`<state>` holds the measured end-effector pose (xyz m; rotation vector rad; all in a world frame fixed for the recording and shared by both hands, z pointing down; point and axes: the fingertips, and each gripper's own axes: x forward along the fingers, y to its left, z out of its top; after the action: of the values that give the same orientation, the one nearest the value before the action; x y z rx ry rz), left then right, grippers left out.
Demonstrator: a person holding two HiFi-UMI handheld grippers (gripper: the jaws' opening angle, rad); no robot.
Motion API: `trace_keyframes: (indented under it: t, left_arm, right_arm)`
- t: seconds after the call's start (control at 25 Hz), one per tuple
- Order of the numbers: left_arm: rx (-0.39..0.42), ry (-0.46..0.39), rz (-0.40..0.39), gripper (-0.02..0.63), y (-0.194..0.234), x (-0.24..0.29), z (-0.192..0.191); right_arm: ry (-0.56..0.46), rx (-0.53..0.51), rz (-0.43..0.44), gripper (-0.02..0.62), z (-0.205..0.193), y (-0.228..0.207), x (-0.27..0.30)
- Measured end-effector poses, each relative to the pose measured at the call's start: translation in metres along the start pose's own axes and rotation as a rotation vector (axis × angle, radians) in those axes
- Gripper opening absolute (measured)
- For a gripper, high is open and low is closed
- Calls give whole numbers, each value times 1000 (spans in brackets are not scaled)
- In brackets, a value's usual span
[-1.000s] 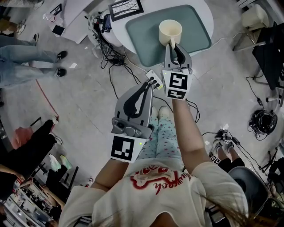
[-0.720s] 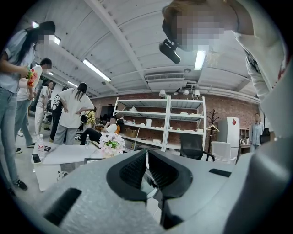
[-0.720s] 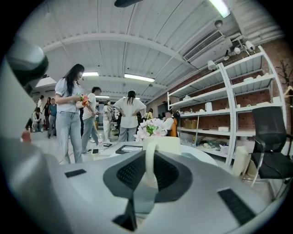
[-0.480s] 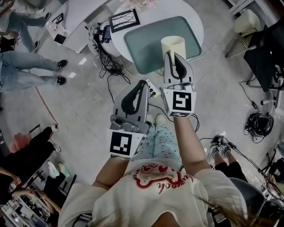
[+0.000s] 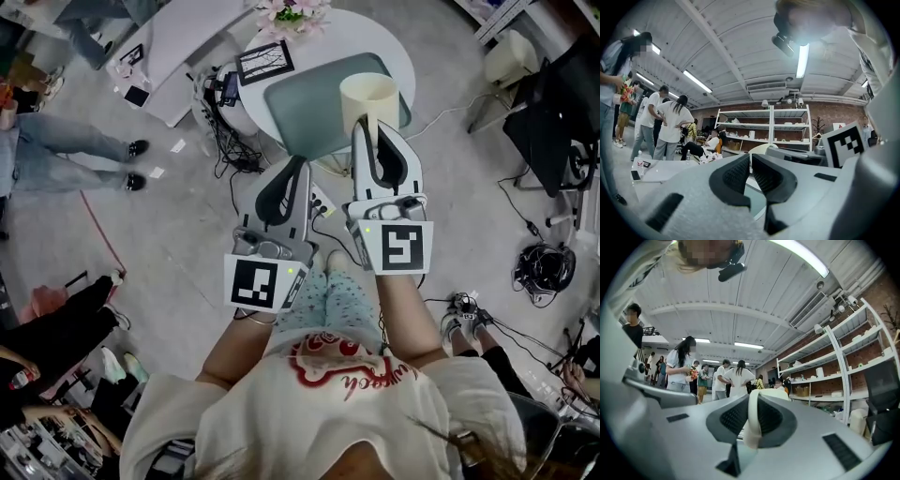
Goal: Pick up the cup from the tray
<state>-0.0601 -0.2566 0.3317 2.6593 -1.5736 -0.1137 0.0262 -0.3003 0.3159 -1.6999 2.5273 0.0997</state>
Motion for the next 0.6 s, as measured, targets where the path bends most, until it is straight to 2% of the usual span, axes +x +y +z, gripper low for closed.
trace_keyframes:
  t: [0.36,0.6]
  left_arm:
    - [32,-61,-23,26,-15,6,43]
    - [40,-98,-34,26,-23,5,64]
  right_arm:
    - [-196,5,14,49,83,15,-36]
    - [-208,-12,9,49,99,12,-46]
